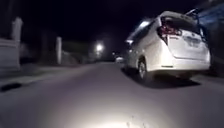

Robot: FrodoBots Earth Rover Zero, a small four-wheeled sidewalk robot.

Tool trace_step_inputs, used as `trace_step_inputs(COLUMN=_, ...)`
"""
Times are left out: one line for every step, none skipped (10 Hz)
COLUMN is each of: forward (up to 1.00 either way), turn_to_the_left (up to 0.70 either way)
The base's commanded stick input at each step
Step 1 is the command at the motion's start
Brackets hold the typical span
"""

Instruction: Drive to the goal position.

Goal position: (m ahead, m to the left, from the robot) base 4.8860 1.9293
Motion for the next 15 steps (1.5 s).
trace_step_inputs(forward=1.00, turn_to_the_left=0.00)
trace_step_inputs(forward=1.00, turn_to_the_left=0.00)
trace_step_inputs(forward=1.00, turn_to_the_left=0.00)
trace_step_inputs(forward=1.00, turn_to_the_left=0.00)
trace_step_inputs(forward=1.00, turn_to_the_left=0.00)
trace_step_inputs(forward=1.00, turn_to_the_left=0.00)
trace_step_inputs(forward=1.00, turn_to_the_left=0.00)
trace_step_inputs(forward=1.00, turn_to_the_left=0.00)
trace_step_inputs(forward=1.00, turn_to_the_left=0.00)
trace_step_inputs(forward=1.00, turn_to_the_left=0.00)
trace_step_inputs(forward=1.00, turn_to_the_left=0.00)
trace_step_inputs(forward=1.00, turn_to_the_left=0.00)
trace_step_inputs(forward=1.00, turn_to_the_left=0.00)
trace_step_inputs(forward=1.00, turn_to_the_left=0.00)
trace_step_inputs(forward=1.00, turn_to_the_left=0.00)
